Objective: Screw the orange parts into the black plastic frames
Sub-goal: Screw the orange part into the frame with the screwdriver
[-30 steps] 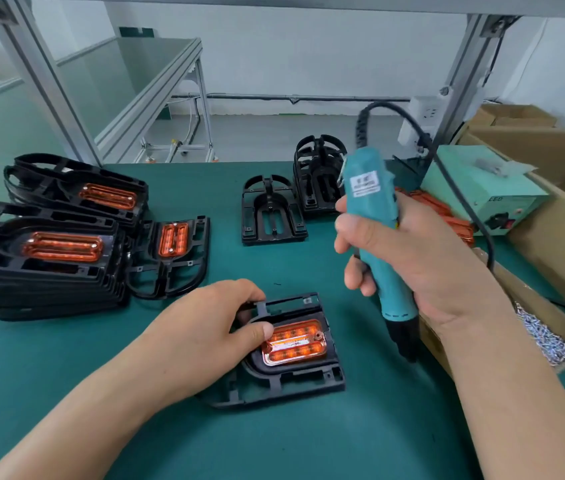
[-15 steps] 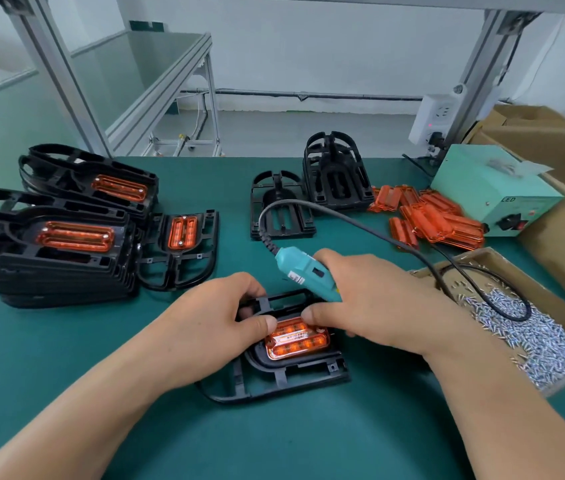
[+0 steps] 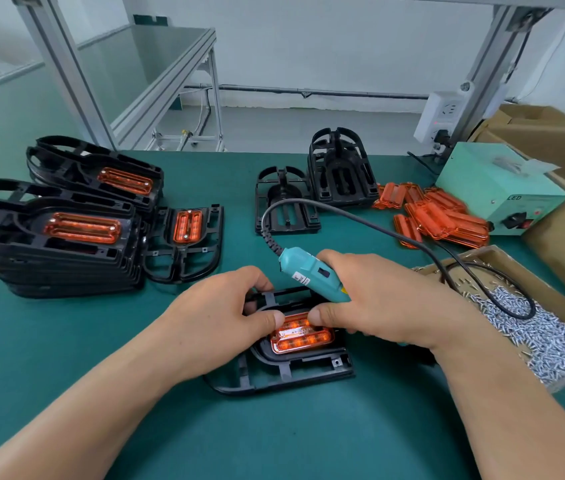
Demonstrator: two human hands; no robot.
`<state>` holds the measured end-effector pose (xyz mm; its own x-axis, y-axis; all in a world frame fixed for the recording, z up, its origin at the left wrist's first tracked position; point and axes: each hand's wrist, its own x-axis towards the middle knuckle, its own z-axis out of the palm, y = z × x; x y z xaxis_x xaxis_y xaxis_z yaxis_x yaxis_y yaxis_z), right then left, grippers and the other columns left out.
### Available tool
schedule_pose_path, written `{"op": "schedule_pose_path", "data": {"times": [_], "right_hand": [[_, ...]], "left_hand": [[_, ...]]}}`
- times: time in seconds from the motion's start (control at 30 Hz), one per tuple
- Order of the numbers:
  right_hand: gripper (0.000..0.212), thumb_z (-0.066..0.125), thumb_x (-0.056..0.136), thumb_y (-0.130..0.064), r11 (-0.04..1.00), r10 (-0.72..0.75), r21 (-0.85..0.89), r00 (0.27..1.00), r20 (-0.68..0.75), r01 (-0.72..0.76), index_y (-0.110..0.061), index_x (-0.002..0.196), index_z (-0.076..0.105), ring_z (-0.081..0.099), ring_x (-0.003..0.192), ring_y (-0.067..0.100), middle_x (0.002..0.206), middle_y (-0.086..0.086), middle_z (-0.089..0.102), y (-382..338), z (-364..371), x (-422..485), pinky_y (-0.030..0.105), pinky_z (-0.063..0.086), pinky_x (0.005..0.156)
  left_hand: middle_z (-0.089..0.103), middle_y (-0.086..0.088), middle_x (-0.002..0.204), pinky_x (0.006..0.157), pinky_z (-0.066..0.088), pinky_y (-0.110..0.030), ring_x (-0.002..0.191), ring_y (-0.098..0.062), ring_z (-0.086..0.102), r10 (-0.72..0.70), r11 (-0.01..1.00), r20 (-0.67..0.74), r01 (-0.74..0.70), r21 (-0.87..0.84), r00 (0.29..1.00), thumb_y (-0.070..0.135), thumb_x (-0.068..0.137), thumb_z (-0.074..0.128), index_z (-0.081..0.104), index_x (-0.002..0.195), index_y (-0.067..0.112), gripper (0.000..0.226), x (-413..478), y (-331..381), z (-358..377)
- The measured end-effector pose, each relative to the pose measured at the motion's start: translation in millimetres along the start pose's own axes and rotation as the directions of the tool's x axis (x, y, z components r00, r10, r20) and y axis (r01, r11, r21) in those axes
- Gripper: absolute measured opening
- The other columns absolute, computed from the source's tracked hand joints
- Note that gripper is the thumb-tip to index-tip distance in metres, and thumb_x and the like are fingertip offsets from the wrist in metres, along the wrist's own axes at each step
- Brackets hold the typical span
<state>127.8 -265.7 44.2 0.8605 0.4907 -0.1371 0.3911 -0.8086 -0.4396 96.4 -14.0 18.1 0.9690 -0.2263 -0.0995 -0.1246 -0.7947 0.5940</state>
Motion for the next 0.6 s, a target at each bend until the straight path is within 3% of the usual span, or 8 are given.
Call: {"op": "schedule_pose_path", "data": {"times": [0.13, 0.27, 0.4, 0.6], "right_hand": [[0.038, 0.075, 0.091, -0.058, 1.000, -0.023, -0.017, 1.000, 0.016, 0.023, -0.032, 0.103, 0.049, 0.061, 0.079, 0.000, 0.084, -0.003, 0.063, -2, -3, -2, 0.030, 0.042, 0.058], [0.035, 0.079, 0.090, -0.050, 0.998, -0.053, 0.027, 0.997, 0.061, 0.052, -0.032, 0.105, 0.053, 0.063, 0.075, 0.000, 0.090, -0.002, 0.063, -4, -7, -4, 0.023, 0.046, 0.057], [0.032, 0.082, 0.088, -0.040, 0.987, -0.054, 0.158, 0.996, 0.066, 0.043, -0.034, 0.102, 0.054, 0.069, 0.056, 0.010, 0.081, -0.003, 0.071, -1, -11, -5, 0.022, 0.051, 0.052], [0.042, 0.082, 0.088, -0.034, 0.944, -0.063, 0.327, 0.997, 0.046, 0.045, -0.046, 0.118, 0.054, 0.067, 0.053, 0.011, 0.080, -0.002, 0.077, 8, -13, -4, 0.022, 0.054, 0.054]], "left_hand": [[0.066, 0.014, 0.092, 0.072, 0.049, -0.026, 0.084, 0.002, 0.062, 0.005, 1.000, -0.001, -0.005, -0.017, 1.000, 0.061, 0.086, 0.070, 0.056, 0.111, 0.049, 0.031, 1, -3, 0], [0.066, 0.019, 0.094, 0.069, 0.044, -0.020, 0.084, 0.009, 0.060, 0.009, 0.999, 0.003, -0.009, -0.044, 1.000, 0.060, 0.086, 0.073, 0.059, 0.113, 0.047, 0.033, 2, -6, -1], [0.069, 0.019, 0.097, 0.080, 0.053, -0.027, 0.088, 0.002, 0.065, 0.014, 0.993, 0.010, -0.013, -0.115, 1.000, 0.058, 0.085, 0.076, 0.063, 0.113, 0.044, 0.034, 4, -9, -5], [0.075, 0.017, 0.095, 0.085, 0.059, -0.041, 0.086, -0.007, 0.070, 0.056, 0.977, 0.004, -0.054, -0.205, 0.998, 0.046, 0.091, 0.075, 0.067, 0.104, 0.038, 0.017, 5, -8, -7]]}}
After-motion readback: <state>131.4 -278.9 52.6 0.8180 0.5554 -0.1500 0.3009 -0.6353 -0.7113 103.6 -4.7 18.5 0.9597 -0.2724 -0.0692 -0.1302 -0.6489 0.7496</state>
